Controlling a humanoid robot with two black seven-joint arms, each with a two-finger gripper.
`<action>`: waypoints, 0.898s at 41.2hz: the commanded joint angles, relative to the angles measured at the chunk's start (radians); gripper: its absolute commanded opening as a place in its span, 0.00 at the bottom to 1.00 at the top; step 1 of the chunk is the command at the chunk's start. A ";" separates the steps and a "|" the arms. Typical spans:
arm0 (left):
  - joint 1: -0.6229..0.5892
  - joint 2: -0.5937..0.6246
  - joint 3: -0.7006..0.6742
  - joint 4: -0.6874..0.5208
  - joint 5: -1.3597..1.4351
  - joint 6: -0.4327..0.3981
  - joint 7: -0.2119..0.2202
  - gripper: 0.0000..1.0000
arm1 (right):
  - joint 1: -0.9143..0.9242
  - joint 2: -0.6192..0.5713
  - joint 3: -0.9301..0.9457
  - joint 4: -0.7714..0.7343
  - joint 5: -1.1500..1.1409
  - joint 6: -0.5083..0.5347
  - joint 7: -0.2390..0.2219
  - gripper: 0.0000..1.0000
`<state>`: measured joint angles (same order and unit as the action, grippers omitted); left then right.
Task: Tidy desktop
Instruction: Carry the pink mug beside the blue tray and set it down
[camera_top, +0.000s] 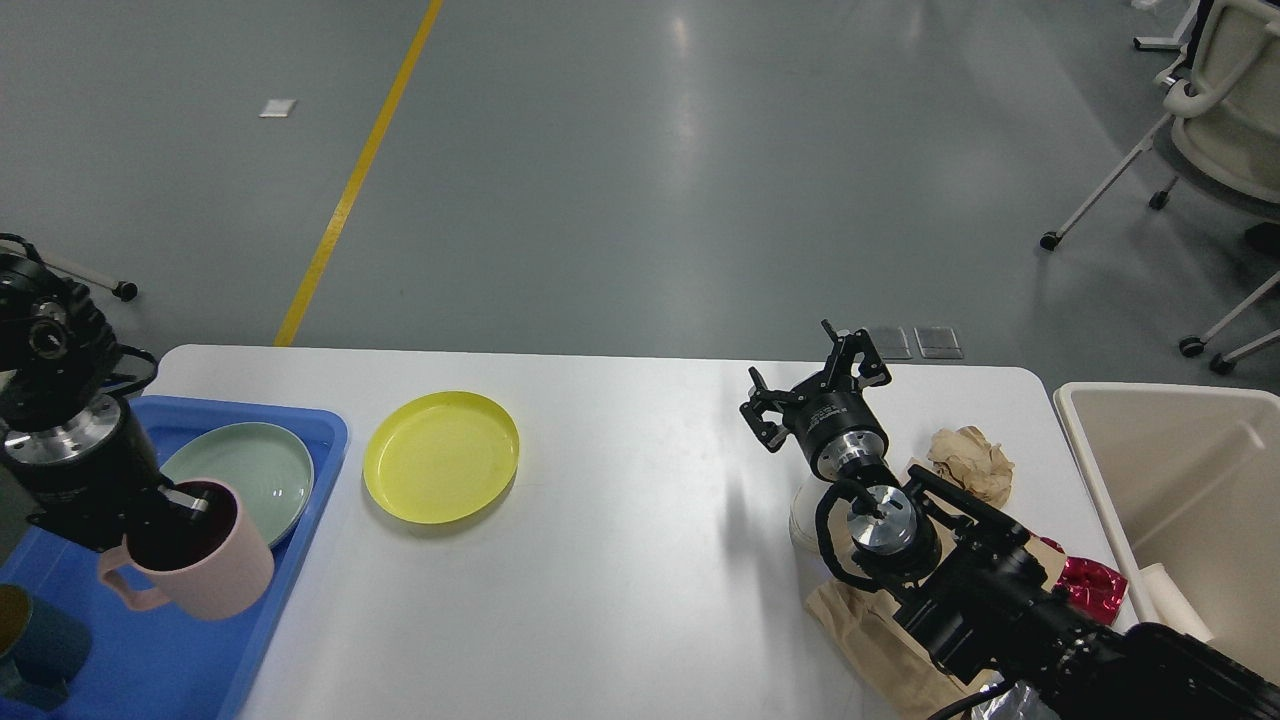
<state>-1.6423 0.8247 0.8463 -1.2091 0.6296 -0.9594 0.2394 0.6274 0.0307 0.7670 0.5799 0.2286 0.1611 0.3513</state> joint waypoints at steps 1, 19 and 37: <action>0.108 0.024 0.000 0.040 0.062 -0.001 -0.003 0.00 | 0.000 0.000 0.000 0.000 0.000 0.000 0.000 1.00; 0.380 -0.009 0.004 0.083 0.056 0.384 -0.015 0.00 | 0.000 0.000 0.000 0.000 0.000 0.000 0.000 1.00; 0.446 -0.052 0.004 0.189 0.056 0.413 0.000 1.00 | 0.000 0.000 0.000 0.000 0.000 0.000 0.000 1.00</action>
<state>-1.1918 0.7767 0.8486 -1.0276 0.6857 -0.5323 0.2225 0.6274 0.0307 0.7670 0.5800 0.2285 0.1611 0.3513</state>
